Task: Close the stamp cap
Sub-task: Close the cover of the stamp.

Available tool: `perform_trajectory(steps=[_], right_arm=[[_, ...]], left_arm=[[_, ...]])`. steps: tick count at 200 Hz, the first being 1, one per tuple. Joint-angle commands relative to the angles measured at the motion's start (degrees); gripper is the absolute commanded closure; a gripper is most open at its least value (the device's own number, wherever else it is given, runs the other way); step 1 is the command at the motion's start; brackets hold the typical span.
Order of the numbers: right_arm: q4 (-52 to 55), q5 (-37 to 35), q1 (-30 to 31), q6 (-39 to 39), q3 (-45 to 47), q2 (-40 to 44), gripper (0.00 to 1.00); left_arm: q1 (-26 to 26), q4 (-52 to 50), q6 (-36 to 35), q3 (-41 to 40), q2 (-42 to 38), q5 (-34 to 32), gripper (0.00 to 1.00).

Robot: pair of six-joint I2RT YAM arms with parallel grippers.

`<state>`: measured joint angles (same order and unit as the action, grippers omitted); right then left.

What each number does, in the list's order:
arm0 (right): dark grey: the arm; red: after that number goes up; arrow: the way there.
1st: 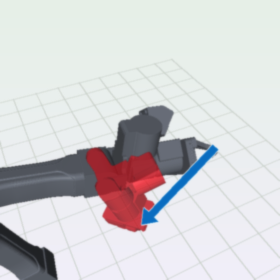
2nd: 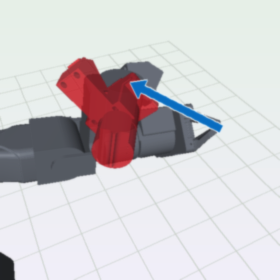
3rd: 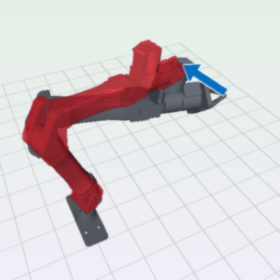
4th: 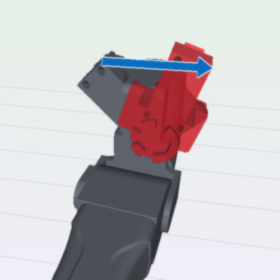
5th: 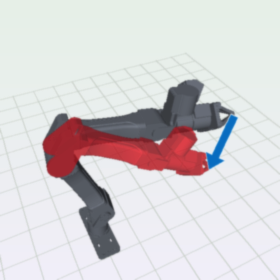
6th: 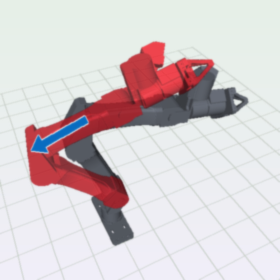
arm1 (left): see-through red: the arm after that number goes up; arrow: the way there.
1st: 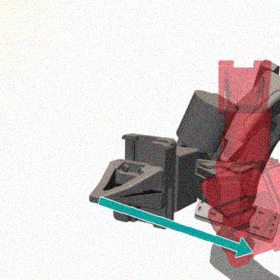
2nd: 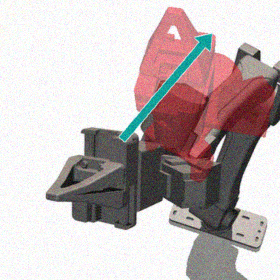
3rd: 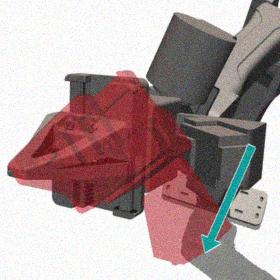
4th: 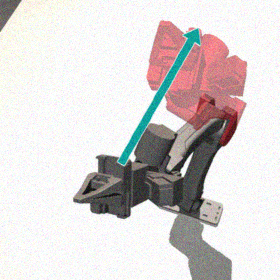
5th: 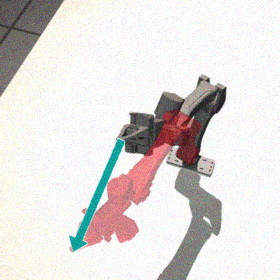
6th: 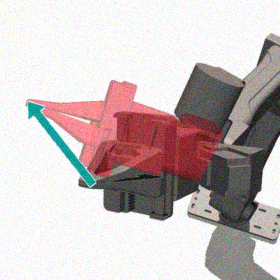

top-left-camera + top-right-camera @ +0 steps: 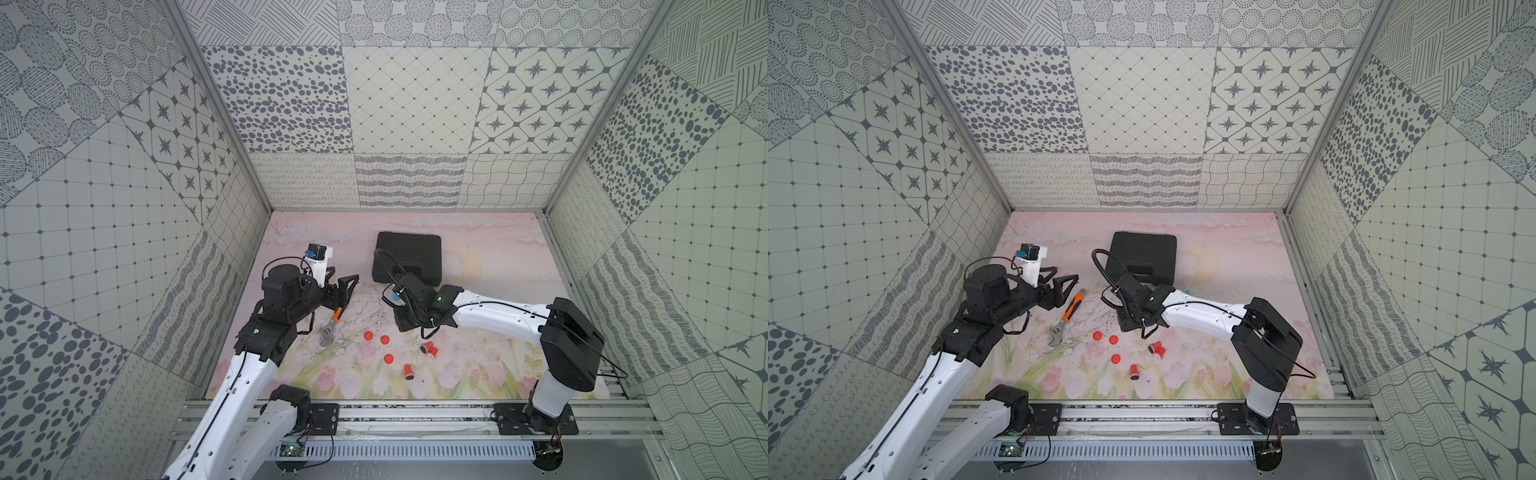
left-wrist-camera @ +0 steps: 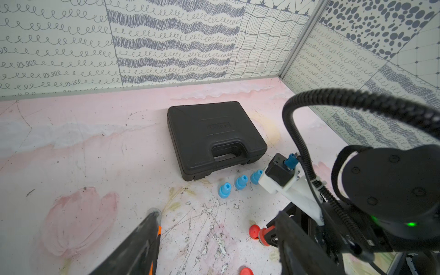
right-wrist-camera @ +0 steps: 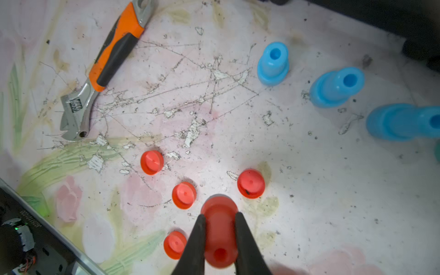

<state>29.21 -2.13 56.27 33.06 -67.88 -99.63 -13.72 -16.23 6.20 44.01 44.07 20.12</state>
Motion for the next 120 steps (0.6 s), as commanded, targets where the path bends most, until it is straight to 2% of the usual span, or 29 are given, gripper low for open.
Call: perform_trajectory(steps=[1,52,120], right_arm=[[-4.2,-1.8,0.0,1.0,1.3,-1.0,0.91],[-7.9,0.0,-1.1,2.0,3.7,-3.2,0.91],[-8.9,-1.2,-1.8,2.1,5.2,-3.3,0.91]], left_arm=[[0.3,-0.8,0.5,-0.2,-0.3,-2.4,0.22],[0.3,-0.6,0.4,-0.2,-0.2,-2.5,0.22],[0.3,-0.5,0.3,-0.4,-0.2,-2.5,0.22]])
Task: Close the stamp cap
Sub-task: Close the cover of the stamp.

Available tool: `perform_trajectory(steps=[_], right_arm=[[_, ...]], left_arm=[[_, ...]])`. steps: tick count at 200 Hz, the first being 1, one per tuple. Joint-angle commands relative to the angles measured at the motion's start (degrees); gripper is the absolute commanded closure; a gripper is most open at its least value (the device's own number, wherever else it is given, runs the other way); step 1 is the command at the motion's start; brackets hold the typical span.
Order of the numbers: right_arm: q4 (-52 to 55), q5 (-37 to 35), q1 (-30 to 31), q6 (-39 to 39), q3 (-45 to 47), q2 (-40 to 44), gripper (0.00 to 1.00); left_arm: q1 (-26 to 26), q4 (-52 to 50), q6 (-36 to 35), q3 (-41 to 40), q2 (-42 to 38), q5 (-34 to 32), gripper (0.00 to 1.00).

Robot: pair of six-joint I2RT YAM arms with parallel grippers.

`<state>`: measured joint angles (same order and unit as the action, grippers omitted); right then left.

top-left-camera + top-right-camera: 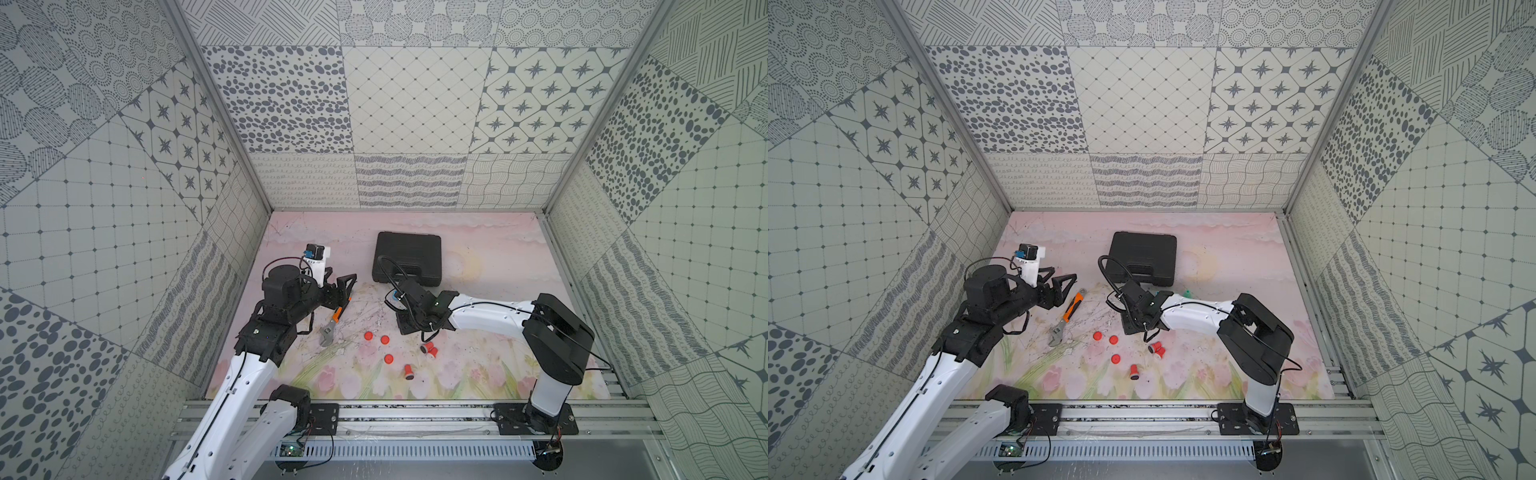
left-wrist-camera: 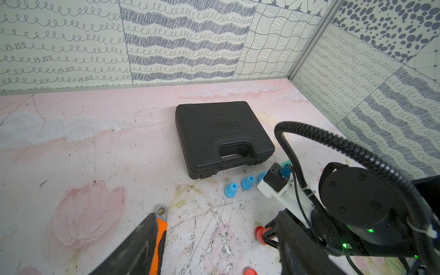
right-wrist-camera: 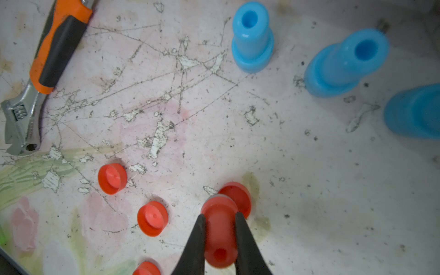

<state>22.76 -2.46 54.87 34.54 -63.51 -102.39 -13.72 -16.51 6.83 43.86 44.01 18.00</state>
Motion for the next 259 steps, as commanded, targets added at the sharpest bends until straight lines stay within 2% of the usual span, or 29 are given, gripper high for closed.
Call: perform_trajectory(steps=[1,83,148,259], right_arm=[[-2.6,-0.9,-0.4,0.6,0.8,-0.6,0.91],[-3.7,-1.1,-1.2,0.7,2.3,-0.9,0.91],[-4.2,-0.8,-1.7,1.1,3.0,2.6,0.91],[-6.0,1.1,-2.4,1.8,4.4,0.5,0.91]], left_arm=[[0.3,-0.2,-0.3,-0.3,-0.1,-0.4,0.22],[0.3,0.2,-0.3,-0.3,0.2,-0.2,0.22],[0.4,0.3,-0.4,-0.3,0.3,0.0,0.22],[0.4,0.1,-0.6,-0.4,-0.1,0.0,0.22]])
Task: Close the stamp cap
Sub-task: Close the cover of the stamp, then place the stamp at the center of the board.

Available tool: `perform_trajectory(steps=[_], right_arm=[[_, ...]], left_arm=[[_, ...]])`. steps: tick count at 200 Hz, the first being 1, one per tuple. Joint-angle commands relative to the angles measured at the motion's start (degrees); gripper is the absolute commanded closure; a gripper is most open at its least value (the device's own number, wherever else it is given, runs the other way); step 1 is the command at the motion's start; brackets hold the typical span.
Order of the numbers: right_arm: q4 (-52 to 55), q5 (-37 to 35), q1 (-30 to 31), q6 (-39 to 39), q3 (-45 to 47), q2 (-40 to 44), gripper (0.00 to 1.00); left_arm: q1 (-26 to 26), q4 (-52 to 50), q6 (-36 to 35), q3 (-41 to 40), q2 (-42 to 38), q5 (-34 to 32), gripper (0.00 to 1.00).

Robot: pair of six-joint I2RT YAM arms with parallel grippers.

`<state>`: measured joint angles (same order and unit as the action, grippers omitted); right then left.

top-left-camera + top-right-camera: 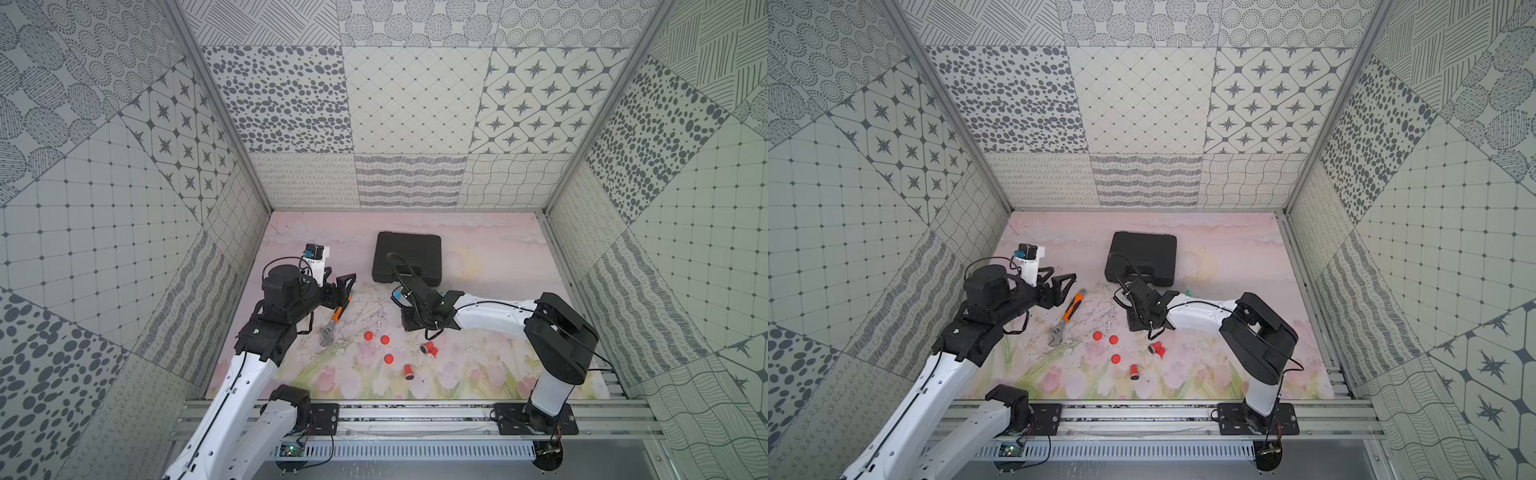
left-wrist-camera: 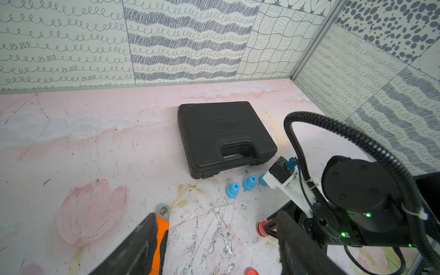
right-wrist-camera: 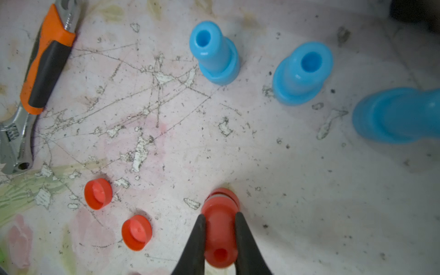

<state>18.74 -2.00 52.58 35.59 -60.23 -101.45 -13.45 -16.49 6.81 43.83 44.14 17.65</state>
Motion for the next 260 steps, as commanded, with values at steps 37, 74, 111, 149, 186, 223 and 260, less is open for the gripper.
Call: perform_trajectory(steps=[37,74,111,149,186,223,260], right_arm=[[1.5,-1.6,-0.1,0.6,1.1,-1.0,0.92],[7.6,-5.0,0.5,-1.4,0.5,-2.6,0.93],[12.7,-9.1,2.9,-3.5,-0.4,-5.2,0.94],[16.5,-12.0,5.6,-5.0,-2.7,-9.5,0.95],[19.0,-12.2,7.5,-6.0,-4.3,-14.5,0.96],[19.0,-10.5,7.6,-5.5,-4.8,-12.5,0.95],[22.1,-9.2,7.5,-5.8,-11.8,-8.8,0.92]], left_arm=[[0.1,0.0,-0.7,-0.3,-0.3,0.3,0.22],[0.1,0.0,-0.7,-0.3,-0.3,0.3,0.22],[0.2,-0.1,-0.7,-0.4,-0.4,0.3,0.22],[0.2,0.0,-0.7,-0.4,-0.3,0.4,0.22],[0.1,0.0,-0.7,-0.4,-0.4,0.5,0.22],[0.2,-0.1,-0.7,-0.4,-0.4,0.5,0.22],[0.1,-0.1,-0.7,-0.4,-0.5,0.5,0.22]])
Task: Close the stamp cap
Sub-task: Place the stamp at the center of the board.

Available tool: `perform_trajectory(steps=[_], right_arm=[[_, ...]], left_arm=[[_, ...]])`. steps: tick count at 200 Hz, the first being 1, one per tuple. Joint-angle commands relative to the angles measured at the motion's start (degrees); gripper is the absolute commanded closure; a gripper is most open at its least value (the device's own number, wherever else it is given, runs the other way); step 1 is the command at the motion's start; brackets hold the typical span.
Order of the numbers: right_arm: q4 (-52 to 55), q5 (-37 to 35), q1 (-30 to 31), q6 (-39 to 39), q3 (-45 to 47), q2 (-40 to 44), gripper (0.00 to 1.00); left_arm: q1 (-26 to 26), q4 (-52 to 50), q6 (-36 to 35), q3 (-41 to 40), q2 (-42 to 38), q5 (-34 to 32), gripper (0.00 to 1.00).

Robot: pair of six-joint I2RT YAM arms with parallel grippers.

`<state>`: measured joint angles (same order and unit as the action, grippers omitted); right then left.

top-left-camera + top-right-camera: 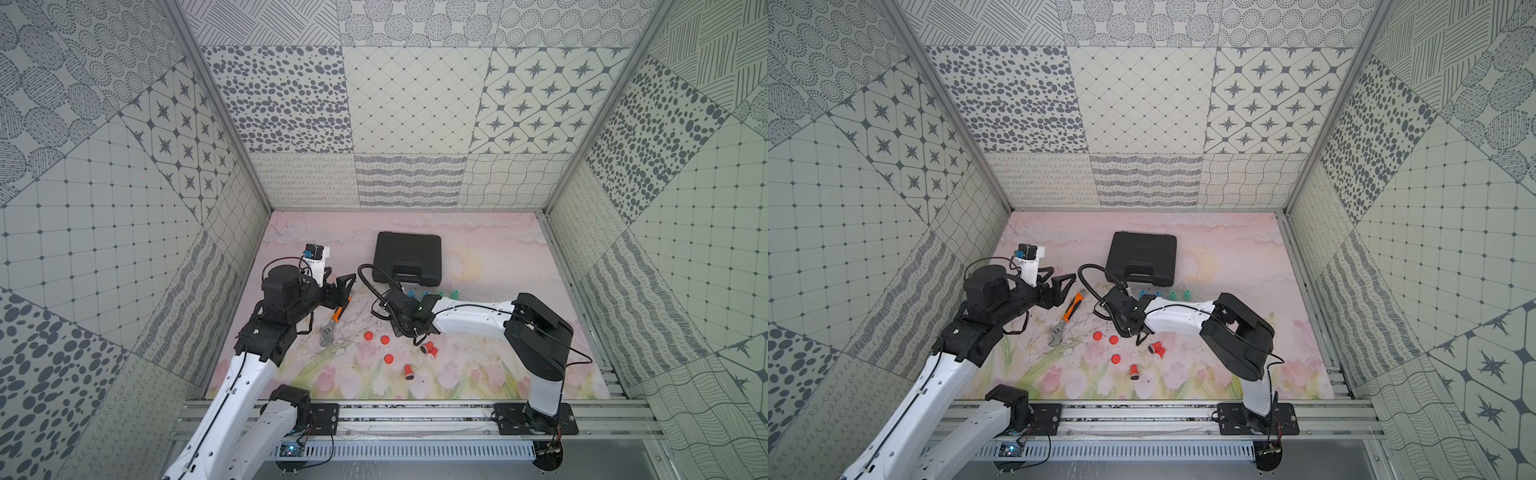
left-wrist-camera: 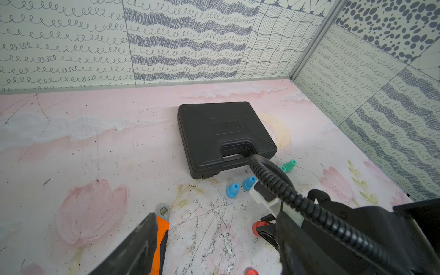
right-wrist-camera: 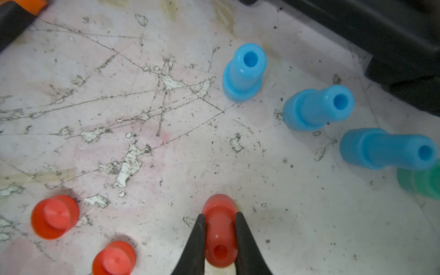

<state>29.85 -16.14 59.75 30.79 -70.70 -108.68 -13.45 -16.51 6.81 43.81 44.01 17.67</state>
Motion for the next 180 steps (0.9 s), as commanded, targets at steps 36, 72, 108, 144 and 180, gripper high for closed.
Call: perform_trajectory(steps=[36,72,108,144,180], right_arm=[[13.1,6.4,0.2,-1.8,-9.5,-1.4,0.91],[15.6,6.2,-0.5,-3.2,-18.9,-5.3,0.90],[17.8,5.7,-2.2,-4.6,-28.4,-11.2,0.90],[21.2,4.3,-4.1,-6.6,-37.7,-17.9,0.89],[24.6,2.3,-4.9,-8.5,-45.0,-23.4,0.88]], left_arm=[[0.2,-0.2,-0.8,-0.4,-0.7,0.0,0.22],[0.1,-0.2,-0.9,-0.4,-1.1,0.0,0.22],[0.1,-0.2,-1.0,-0.5,-1.2,-0.1,0.21],[0.1,0.2,-0.9,-0.4,-0.9,0.3,0.21],[0.1,0.5,-0.8,-0.5,-0.7,0.4,0.21]])
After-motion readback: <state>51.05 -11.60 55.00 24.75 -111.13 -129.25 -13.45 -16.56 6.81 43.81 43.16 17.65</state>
